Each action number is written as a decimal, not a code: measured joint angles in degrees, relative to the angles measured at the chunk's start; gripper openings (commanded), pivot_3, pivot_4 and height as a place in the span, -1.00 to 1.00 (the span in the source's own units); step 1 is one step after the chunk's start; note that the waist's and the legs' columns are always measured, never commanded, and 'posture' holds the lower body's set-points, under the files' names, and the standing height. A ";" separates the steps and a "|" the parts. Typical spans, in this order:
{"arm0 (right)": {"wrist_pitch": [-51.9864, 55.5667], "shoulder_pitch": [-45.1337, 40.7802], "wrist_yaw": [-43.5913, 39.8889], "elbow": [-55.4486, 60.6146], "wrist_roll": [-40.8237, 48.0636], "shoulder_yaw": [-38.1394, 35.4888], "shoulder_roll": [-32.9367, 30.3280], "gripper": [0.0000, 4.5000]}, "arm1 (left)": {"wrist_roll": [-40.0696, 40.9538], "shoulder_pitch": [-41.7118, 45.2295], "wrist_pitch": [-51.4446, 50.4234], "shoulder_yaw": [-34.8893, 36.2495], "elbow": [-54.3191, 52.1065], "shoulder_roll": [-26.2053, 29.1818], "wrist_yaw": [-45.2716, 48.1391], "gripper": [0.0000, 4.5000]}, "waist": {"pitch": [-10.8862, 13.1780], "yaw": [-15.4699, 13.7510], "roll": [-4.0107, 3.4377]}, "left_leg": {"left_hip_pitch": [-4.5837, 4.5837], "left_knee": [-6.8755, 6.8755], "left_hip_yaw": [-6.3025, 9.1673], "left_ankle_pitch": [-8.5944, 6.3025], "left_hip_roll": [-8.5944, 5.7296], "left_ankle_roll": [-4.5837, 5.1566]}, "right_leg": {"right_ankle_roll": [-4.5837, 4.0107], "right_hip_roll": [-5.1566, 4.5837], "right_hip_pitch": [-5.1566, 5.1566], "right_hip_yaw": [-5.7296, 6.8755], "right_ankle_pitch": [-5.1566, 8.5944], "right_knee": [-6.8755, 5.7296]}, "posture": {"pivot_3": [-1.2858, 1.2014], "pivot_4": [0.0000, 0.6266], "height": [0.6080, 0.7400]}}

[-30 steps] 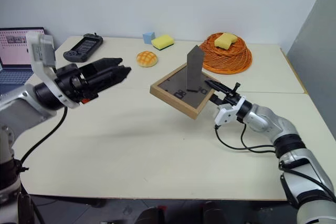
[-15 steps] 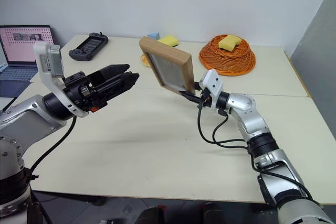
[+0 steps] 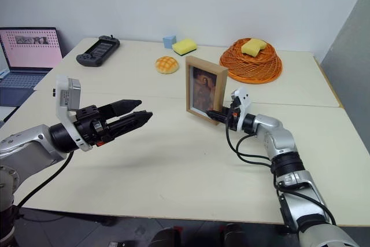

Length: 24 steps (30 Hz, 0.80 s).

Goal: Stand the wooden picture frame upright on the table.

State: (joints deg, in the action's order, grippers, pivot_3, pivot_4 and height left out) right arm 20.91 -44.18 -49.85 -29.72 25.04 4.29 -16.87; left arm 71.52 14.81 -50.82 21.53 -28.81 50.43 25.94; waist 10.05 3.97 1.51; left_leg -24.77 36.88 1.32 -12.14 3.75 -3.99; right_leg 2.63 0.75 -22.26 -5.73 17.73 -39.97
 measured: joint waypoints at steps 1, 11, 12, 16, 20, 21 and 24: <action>0.62 0.06 0.25 -0.54 0.26 -0.91 0.85 -0.35 | 0.02 0.40 0.00 0.00 -0.05 0.00 -0.06 0.66 | 0.00 0.00 0.00 | 0.00 0.00 0.01 0.00 0.01 0.00 | 0.00 0.01 0.00 0.01 0.00 0.00 | 0.03 -0.52 1.00; 5.62 1.26 1.72 -2.28 0.81 -3.80 3.67 -0.35 | 0.27 4.09 -0.45 -0.02 0.16 0.58 -0.48 0.66 | 0.01 0.00 -0.01 | 0.00 -0.03 0.02 0.00 0.02 0.00 | 0.00 0.03 0.00 0.02 0.01 0.01 | 0.03 -0.52 1.00; 5.88 1.62 1.75 -2.22 0.81 -4.00 3.78 -0.35 | 0.27 4.27 -0.59 -0.06 0.19 0.58 -0.48 0.66 | 0.01 0.00 -0.01 | 0.00 -0.04 0.02 0.00 0.02 0.00 | 0.00 0.03 0.00 0.03 0.01 0.01 | 0.03 -0.52 1.00; 6.65 3.33 1.96 -0.26 0.89 -4.62 4.37 -0.35 | 0.26 5.54 -1.33 -0.38 0.51 0.59 -0.48 0.66 | 0.01 -0.02 -0.01 | 0.00 -0.04 0.03 0.00 0.01 0.00 | 0.00 0.03 0.00 0.03 0.01 0.02 | 0.03 -0.52 1.00; 7.31 6.27 2.30 3.88 0.86 -4.55 4.54 -0.35 | -0.01 6.56 -1.57 -1.10 1.85 0.66 -0.28 0.66 | 0.01 -0.11 -0.01 | 0.00 -0.05 0.03 0.00 0.01 0.00 | 0.01 0.03 0.00 0.04 0.02 0.02 | 0.03 -0.52 1.00; 7.61 7.16 2.33 5.11 0.86 -4.46 4.52 -0.35 | -0.18 7.06 -1.61 -1.24 2.36 0.66 -0.18 0.66 | 0.00 -0.15 -0.01 | 0.00 -0.05 0.04 0.00 0.01 0.00 | 0.01 0.03 0.00 0.05 0.02 0.02 | 0.03 -0.52 1.00; 8.34 8.93 2.25 7.89 0.85 -3.79 4.46 -0.35 | -0.69 8.32 -1.61 -1.48 2.89 0.67 0.11 0.66 | 0.01 -0.20 -0.01 | 0.00 -0.06 0.03 0.00 0.01 0.00 | 0.02 0.03 0.00 0.04 0.03 0.03 | 0.03 -0.52 1.00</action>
State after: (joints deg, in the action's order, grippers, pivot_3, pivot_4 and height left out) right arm 29.25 -35.24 -47.59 -21.83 25.89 0.50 -12.40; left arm 70.83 23.14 -52.43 20.04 -25.92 51.10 26.05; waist 10.05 3.77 1.50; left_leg -24.77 36.82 1.35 -12.15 3.76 -3.99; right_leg 2.65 0.78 -22.26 -5.69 17.76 -39.94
